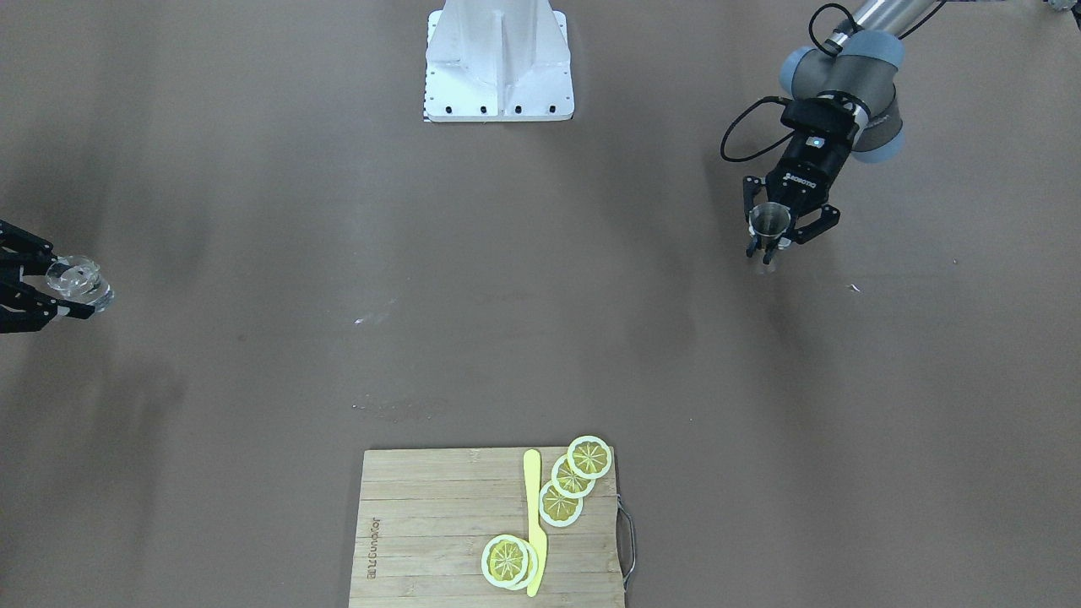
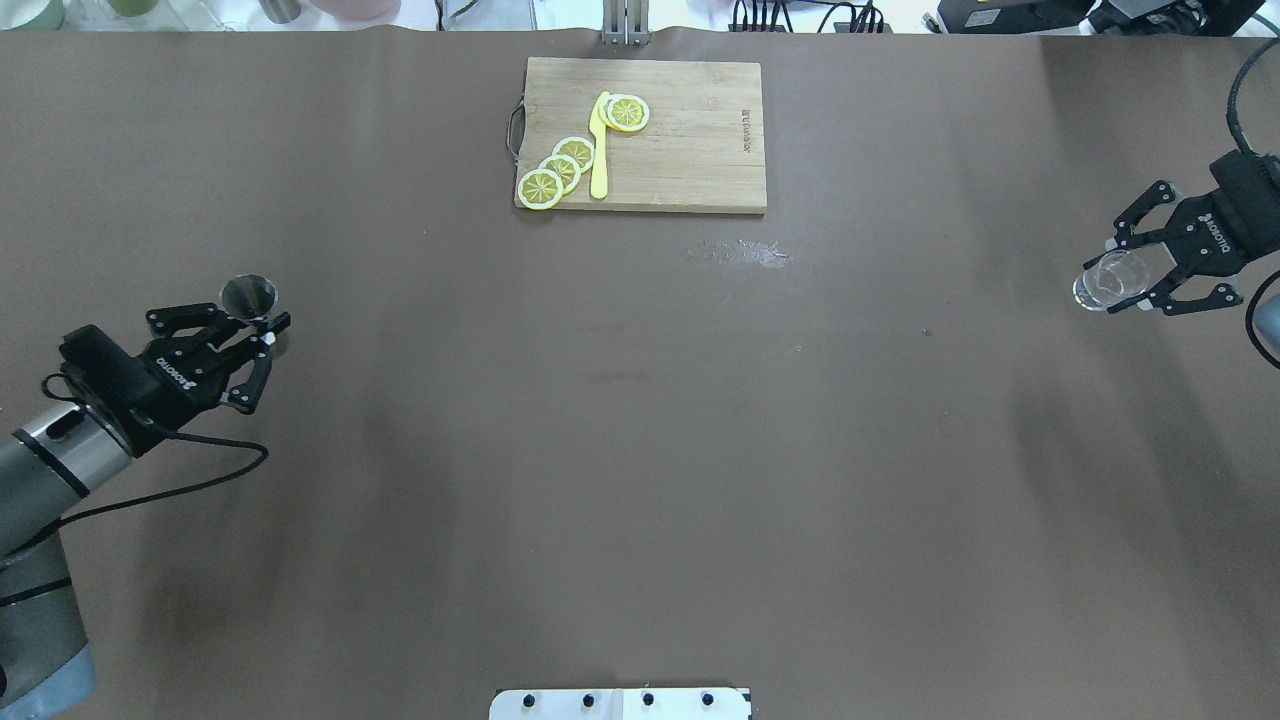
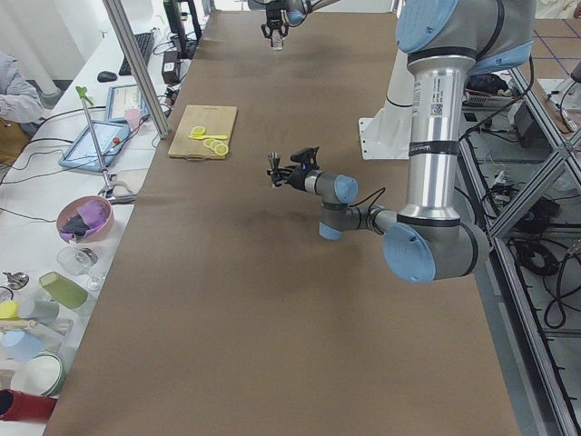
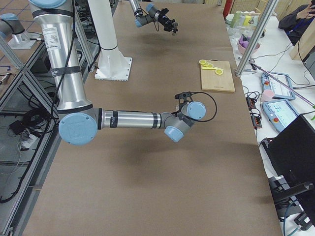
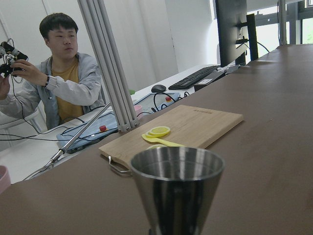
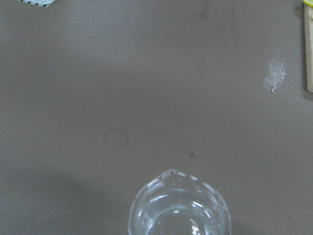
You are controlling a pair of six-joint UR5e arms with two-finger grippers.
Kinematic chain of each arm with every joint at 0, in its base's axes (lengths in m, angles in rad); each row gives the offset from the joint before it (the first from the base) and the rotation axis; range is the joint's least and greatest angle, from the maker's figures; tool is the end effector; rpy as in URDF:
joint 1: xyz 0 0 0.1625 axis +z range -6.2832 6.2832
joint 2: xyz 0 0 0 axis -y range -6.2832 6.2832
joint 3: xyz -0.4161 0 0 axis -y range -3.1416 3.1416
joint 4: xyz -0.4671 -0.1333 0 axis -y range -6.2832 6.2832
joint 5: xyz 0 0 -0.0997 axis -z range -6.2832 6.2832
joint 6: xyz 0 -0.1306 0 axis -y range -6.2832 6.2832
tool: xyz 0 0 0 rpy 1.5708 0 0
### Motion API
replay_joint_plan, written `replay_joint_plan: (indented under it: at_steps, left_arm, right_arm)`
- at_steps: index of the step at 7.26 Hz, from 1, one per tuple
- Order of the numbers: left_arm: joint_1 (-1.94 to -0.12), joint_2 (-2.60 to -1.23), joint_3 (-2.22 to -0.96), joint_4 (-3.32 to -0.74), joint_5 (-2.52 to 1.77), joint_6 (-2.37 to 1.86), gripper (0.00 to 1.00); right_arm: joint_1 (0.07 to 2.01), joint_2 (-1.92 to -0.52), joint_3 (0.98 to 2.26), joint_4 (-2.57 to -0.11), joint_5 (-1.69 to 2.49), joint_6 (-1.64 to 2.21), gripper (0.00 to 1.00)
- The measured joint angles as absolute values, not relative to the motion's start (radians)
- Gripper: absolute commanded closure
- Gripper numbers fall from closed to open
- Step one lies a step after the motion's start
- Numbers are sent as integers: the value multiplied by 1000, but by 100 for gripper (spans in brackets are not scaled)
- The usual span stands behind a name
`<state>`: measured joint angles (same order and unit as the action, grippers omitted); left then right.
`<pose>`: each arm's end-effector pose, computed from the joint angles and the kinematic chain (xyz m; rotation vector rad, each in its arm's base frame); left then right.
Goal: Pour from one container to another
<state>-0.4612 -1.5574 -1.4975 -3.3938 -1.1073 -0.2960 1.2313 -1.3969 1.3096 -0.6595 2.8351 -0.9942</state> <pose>0.4149 -0.4202 0.5014 1.5073 0.8343 0.1999 -0.2028 -0.6007 0.5667 1.1951 -1.0179 -1.6014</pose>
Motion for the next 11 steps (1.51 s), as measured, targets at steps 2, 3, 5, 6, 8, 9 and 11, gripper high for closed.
replay_joint_plan:
  at_steps: [2, 3, 5, 6, 8, 9, 11]
  left_arm:
    - [-524, -1542, -1366, -3523, -1121, -303, 100]
    - [-549, -1527, -1346, -3540, -1121, -303, 100]
    - [-564, -1483, -1342, -3546, -1110, -301, 100]
    - [-560, -1468, -1342, -3547, -1085, -300, 100]
    - [-532, -1461, -1344, -3543, -954, -303, 100]
    - [-505, -1461, -1347, -3542, -888, -331, 100]
    - [-428, -1462, -1358, -3541, -752, -498, 100]
  right_arm:
    - [1232, -1394, 1266, -627, 2871, -992, 100]
    - [1232, -1398, 1255, -604, 2896, -992, 100]
    - [1221, -1404, 1230, -528, 2912, -990, 100]
    - [1203, -1405, 1218, -513, 2912, -988, 100]
    - [1158, -1404, 1208, -506, 2898, -980, 100]
    - [1134, -1403, 1206, -505, 2885, -973, 100]
    - [1091, -1401, 1203, -505, 2853, -963, 100]
